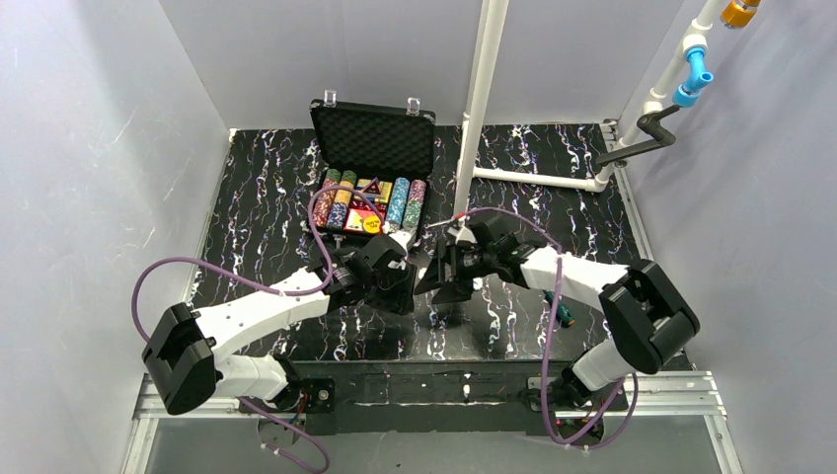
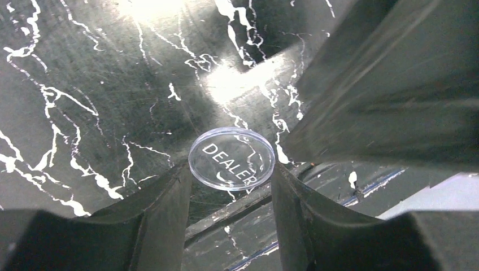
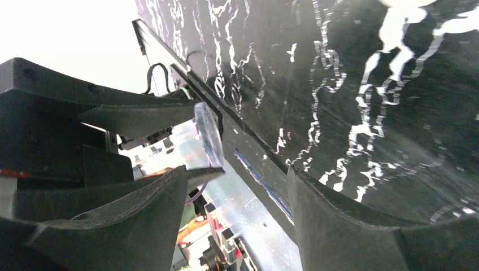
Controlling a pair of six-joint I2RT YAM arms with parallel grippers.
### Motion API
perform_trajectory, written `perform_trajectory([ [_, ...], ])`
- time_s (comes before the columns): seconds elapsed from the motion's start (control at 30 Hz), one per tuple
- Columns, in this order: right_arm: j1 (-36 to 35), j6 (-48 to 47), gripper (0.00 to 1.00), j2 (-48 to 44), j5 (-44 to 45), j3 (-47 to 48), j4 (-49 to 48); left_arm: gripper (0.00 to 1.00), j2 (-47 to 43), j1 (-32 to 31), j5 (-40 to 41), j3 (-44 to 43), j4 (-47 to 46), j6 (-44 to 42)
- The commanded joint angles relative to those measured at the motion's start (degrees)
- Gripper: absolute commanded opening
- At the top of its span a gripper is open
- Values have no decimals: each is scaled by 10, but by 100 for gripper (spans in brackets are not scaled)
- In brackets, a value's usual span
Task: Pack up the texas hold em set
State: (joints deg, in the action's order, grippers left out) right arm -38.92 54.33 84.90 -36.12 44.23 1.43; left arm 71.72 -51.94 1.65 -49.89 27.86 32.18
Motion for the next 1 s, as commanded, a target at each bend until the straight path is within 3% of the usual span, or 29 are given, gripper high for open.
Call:
perform_trajectory([
  [0.0,-39,28,72,26,-24,38,-51,12,-20,-13,-16,-15,-9,-26],
  [0.17,-68,36,67,50,-28,41,-65,12,-25,-20,-17,-14,-15,-33],
  [0.3,-76,48,52,58,-39,32,-92,11,-23,-21,-13,-16,-12,-38],
  [0.47,-76,50,15,44,-41,24,-107,14,-29,-21,-4,-12,-8,-27],
  [0.53,-75,49,1,34,-43,20,-111,25,-37,-22,7,-12,2,-6],
  [0.63,-71,51,1,14,-46,8,-131,62,-62,-18,9,-11,8,23],
  [0.67,-67,51,1,7,-48,5,-139,70,-73,-15,2,-10,7,33],
  [0.77,-42,55,1,-24,-56,-9,-155,82,-110,21,-58,-8,-6,70],
  [0.97,9,86,1,-97,-77,-44,-214,88,-183,153,-287,66,-160,207],
])
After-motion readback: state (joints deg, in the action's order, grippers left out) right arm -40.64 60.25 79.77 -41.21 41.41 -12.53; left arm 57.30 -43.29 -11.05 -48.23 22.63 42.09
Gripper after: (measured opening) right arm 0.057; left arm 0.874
